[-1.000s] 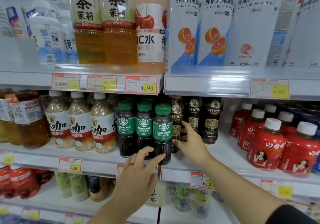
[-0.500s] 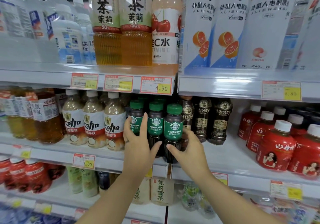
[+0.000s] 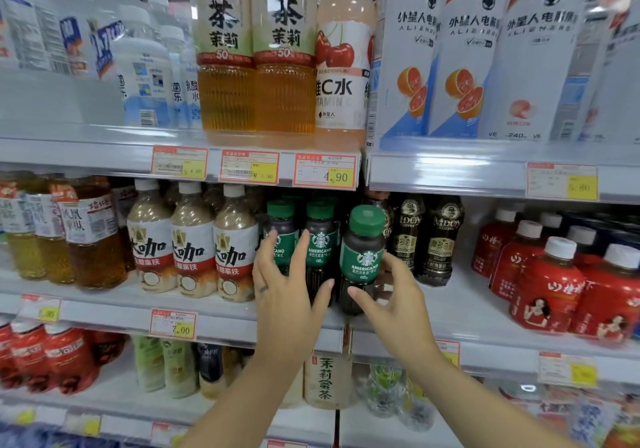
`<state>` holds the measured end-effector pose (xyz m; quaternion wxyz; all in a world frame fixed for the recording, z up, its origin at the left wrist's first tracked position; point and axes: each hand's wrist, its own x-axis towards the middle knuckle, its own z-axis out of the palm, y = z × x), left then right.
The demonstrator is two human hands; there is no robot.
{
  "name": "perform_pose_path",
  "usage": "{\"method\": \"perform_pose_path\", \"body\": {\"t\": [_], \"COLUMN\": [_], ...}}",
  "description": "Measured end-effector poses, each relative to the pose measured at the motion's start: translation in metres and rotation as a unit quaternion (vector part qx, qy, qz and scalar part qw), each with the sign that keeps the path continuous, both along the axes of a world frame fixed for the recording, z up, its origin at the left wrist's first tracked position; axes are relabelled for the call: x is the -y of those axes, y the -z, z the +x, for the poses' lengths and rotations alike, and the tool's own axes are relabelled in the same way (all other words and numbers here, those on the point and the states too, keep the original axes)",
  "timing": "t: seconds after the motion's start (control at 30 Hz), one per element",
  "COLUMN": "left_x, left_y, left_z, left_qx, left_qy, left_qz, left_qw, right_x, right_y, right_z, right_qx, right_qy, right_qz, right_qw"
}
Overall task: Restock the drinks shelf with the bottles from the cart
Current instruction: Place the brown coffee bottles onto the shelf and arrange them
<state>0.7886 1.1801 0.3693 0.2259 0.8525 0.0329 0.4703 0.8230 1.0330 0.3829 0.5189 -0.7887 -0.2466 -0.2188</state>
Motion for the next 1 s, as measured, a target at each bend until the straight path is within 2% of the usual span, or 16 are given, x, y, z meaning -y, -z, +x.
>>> {"method": "perform_pose_path", "body": {"t": [0.03,0.1,0.17,0.23,0.3,0.4,0.47,0.67,0.87,1.0], "left_x": [0.000,0.004,0.008,0.010,0.008,0.001,-0.005,-0.022,-0.053,-0.070], "left_y": [-0.003,-0.013,-0.023,-0.030,-0.030,-0.015,-0.006,-0.002,-0.014,-0.015], "left_z": [-0.011,-0.032,-0.049,-0.062,-0.074,-0.090,-0.099,-0.112,-0.102,-0.091], "left_qx": [0.010,-0.027,-0.072,-0.073,-0.064,-0.055,-0.056,-0.062,-0.098,-0.114], "left_qy": [0.072,0.221,0.343,0.397,0.388,0.337,0.304,0.284,0.308,0.328], "left_qz": [-0.028,-0.112,-0.211,-0.303,-0.353,-0.391,-0.412,-0.408,-0.377,-0.364], "left_qw": [0.997,0.968,0.912,0.863,0.849,0.855,0.857,0.865,0.868,0.864], "right_x": [0.003,0.006,0.003,-0.002,-0.007,-0.010,-0.012,-0.037,-0.067,-0.073], "right_y": [-0.005,-0.016,-0.025,-0.029,-0.028,-0.022,-0.016,0.004,0.007,0.005], "right_z": [-0.007,-0.018,-0.031,-0.043,-0.050,-0.053,-0.053,-0.032,-0.005,0.003], "right_qx": [0.028,0.075,0.093,0.081,0.055,0.000,-0.055,-0.055,-0.074,-0.088], "right_qy": [-0.003,-0.026,-0.068,-0.107,-0.141,-0.202,-0.218,-0.028,0.121,0.173], "right_qz": [0.000,-0.009,-0.025,-0.038,-0.064,-0.103,-0.090,-0.041,-0.097,-0.135], "right_qw": [1.000,0.997,0.993,0.990,0.986,0.974,0.970,0.997,0.985,0.972]}}
